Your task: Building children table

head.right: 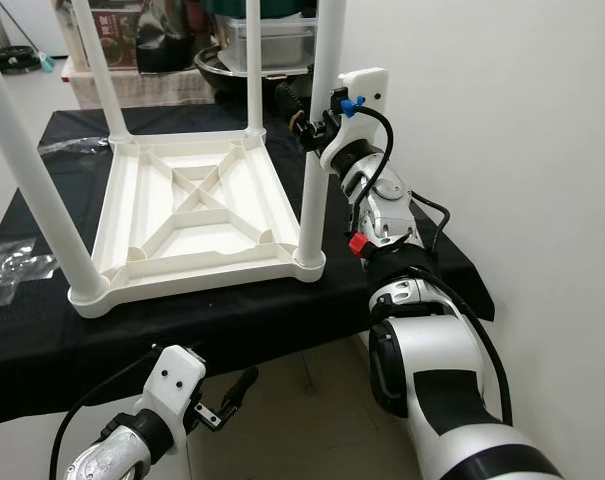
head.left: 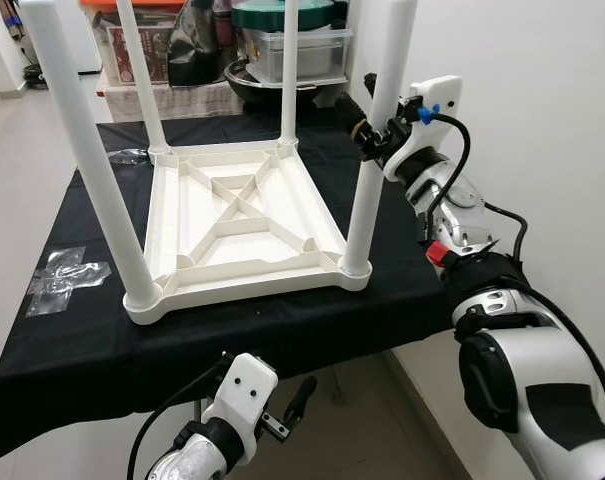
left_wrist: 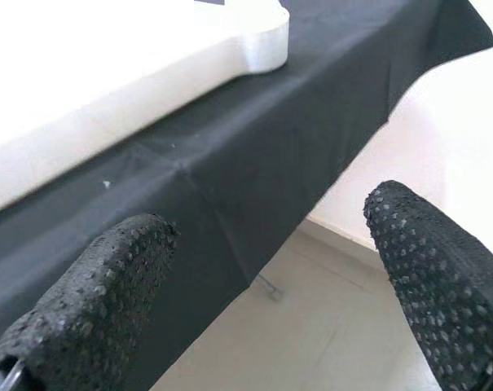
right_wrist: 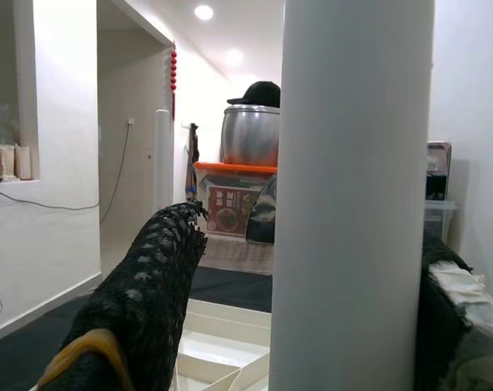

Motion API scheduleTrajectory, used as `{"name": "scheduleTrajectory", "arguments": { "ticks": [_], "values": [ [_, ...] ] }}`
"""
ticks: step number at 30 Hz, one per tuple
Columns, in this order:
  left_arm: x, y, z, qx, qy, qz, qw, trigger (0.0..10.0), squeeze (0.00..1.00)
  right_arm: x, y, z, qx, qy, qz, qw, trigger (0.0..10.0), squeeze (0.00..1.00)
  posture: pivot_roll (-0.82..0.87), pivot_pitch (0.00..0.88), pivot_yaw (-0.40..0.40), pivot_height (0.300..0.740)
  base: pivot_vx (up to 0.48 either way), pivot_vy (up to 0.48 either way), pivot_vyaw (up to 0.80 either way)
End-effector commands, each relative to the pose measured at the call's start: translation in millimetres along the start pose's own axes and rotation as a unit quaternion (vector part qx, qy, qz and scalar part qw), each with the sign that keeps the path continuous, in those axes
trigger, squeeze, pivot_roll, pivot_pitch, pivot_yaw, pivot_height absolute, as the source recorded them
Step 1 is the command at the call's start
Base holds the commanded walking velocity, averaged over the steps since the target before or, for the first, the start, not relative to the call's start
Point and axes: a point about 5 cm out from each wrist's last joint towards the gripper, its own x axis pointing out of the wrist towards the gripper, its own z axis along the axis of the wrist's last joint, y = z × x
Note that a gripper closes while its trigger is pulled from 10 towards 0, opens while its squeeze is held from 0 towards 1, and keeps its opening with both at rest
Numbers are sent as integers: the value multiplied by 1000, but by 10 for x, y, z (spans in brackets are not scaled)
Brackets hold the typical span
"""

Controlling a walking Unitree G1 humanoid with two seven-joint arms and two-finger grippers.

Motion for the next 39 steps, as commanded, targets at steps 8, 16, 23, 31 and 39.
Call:
{"name": "scheduleTrajectory", "arguments": {
  "ticks": [8,16,23,31,39],
  "values": [
    [-3,49,-17,-11,5,19,1000,10000,0,44,12,174,-8,-37,2,999,10000,0,56,23,-71,740,215,-206,0],
    [6,40,-22,-14,8,16,1000,10000,0,69,48,210,-4,-42,14,999,10000,0,53,33,-71,740,0,0,0],
    [17,28,-18,-16,7,15,1000,10000,0,70,41,231,-9,-40,14,999,10000,0,47,35,-74,740,0,0,0],
    [23,34,-16,-17,8,15,1000,10000,0,149,-24,460,-22,-67,-10,997,10000,0,48,41,-74,740,0,0,0],
    [25,29,-20,-18,9,12,1000,10000,0,234,-16,497,-51,-30,-17,998,10000,0,42,45,-73,740,0,0,0]
  ]
}}
